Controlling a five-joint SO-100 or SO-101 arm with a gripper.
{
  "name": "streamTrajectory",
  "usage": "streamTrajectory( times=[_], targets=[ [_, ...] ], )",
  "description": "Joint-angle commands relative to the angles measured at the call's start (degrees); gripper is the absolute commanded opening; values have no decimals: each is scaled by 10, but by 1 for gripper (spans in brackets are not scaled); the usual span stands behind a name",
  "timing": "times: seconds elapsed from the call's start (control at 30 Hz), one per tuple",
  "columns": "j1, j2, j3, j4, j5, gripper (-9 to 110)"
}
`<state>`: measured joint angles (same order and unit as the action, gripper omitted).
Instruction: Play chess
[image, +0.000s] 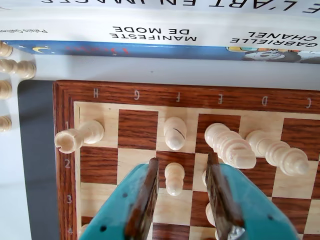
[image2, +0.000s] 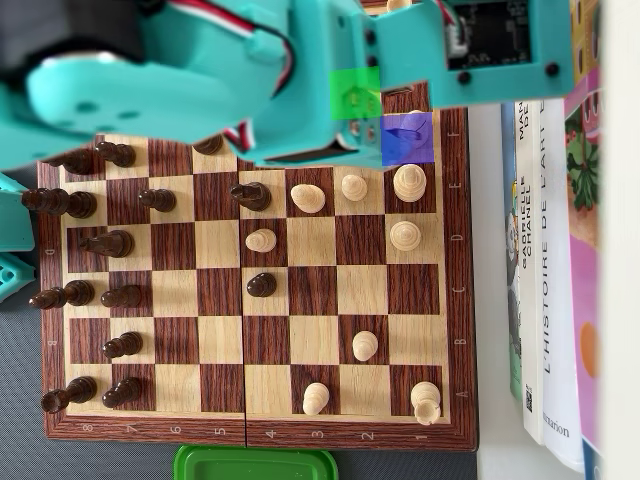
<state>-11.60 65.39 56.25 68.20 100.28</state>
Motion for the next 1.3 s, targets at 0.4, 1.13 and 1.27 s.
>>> streamTrajectory(
  times=[0.4, 1.13, 1.27],
  targets=[
    [4, -34, -42, -5, 4, 15],
    [5, -78, -77, -6, 4, 15],
    [5, -79, -77, -6, 4, 15]
  ],
)
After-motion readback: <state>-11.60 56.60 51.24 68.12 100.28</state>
